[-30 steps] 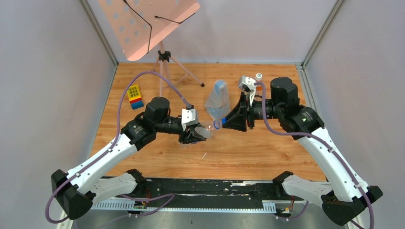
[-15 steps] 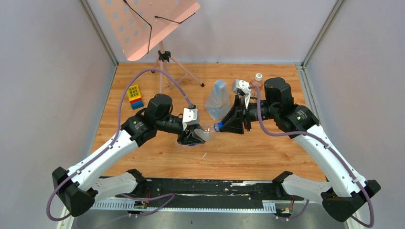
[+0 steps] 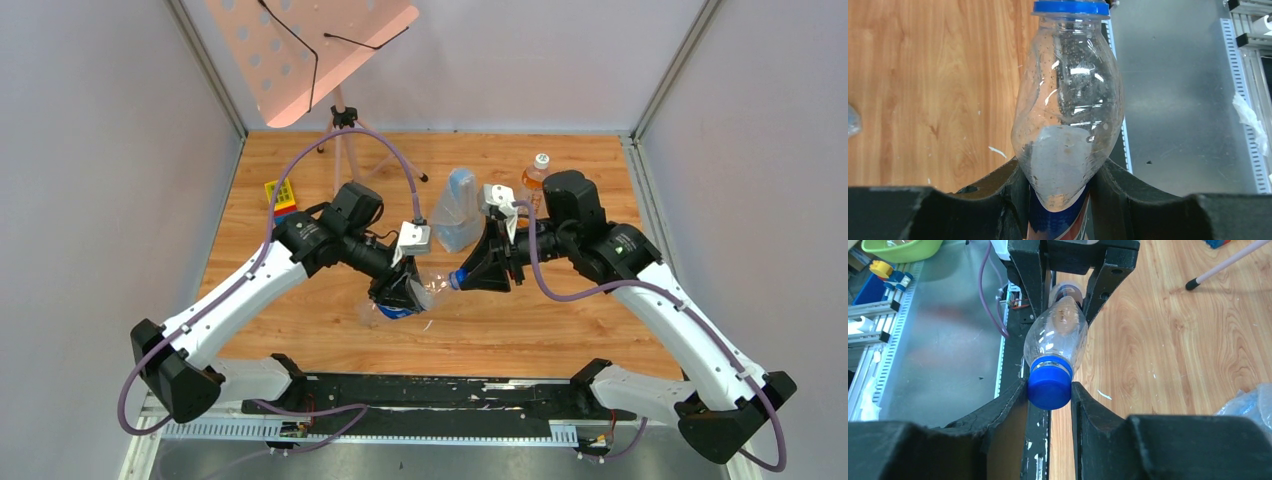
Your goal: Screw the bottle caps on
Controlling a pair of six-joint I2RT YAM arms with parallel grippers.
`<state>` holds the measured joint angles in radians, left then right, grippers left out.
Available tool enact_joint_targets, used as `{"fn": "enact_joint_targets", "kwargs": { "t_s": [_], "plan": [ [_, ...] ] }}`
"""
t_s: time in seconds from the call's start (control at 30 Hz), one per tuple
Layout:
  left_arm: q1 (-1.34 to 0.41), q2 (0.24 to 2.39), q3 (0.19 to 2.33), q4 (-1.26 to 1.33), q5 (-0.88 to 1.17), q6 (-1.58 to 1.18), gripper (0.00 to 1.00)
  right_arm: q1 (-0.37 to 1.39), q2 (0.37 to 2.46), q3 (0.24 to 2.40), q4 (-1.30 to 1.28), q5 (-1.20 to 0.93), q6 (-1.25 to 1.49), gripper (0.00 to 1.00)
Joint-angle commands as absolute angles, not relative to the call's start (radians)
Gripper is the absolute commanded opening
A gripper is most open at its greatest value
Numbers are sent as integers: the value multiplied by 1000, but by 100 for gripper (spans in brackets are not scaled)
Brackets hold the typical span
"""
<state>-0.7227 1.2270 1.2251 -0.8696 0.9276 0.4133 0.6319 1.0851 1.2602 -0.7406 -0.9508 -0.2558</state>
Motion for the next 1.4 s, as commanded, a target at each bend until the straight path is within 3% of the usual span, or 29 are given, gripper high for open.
{"fn": "enact_joint_targets", "kwargs": {
  "t_s": [0.0,0.3,0.57,1.37],
  "plan": [
    [-732,1244,1300,-805,1002,430,46,678,1107,1236,-721,-950,-343,10],
    [-731,1202,1233,-603,1016,329,46,690,1093,1200,-685,-978,-391,0],
    [-731,1149,1160,-470,992,294,46,690,1085,1174,-660,-1034,-398,0],
    [-831,909,930,-75,375,279,45,689,1270,1267,-637,-821,80,0]
  ]
}}
